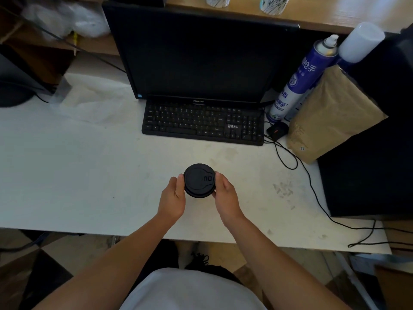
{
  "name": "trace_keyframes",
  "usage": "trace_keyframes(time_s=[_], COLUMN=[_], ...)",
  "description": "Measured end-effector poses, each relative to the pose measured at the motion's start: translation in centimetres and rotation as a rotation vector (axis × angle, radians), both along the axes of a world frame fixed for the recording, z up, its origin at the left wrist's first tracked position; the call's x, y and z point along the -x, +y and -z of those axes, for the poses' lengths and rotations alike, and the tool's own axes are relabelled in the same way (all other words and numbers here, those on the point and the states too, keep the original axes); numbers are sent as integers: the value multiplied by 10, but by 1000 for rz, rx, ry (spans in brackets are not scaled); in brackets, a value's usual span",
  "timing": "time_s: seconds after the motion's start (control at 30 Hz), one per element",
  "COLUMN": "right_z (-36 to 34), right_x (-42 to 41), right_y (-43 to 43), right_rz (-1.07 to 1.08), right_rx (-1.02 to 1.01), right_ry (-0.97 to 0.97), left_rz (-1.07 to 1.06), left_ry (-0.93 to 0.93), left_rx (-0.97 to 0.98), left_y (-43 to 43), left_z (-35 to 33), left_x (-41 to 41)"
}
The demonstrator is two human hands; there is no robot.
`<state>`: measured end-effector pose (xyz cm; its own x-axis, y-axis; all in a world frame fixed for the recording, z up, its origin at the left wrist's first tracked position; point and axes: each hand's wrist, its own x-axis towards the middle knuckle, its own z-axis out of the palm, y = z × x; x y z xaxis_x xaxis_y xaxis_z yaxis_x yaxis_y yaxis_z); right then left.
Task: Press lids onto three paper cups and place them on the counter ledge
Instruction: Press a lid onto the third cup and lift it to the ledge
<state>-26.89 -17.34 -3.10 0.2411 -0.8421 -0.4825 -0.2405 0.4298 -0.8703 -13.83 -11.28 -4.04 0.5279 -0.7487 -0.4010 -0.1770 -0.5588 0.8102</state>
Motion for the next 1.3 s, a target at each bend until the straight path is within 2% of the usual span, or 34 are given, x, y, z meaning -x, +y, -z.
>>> trace_keyframes(time_s=[0.43,0.53,0.7,0.87,0.97,1.07,1.3], right_z=[-3,-6,-20,-41,-46,-47,-42], right_x=[-1,0,4,9,15,20,35], right_y=[-2,-5,-10,-15,-16,-17,-19], right_rz=[-54,-33,-58,-230,-345,-365,-389], right_rx=[7,-68,-165,-104,5,51,75], right_ry=[29,-32,-107,-76,-3,18,49], left_rz=[27,27,2,-163,-153,-172,-221], left_ry=[155,152,177,459,672,818,725], left_rx=[-49,-104,-74,-146,-201,-211,-72], left_y=[-5,-8,-17,-24,-25,-28,-27], left_z=[4,-1,-14,-33,-37,-44,-46], left_x=[-5,-5,-4,-11,-17,-10,4])
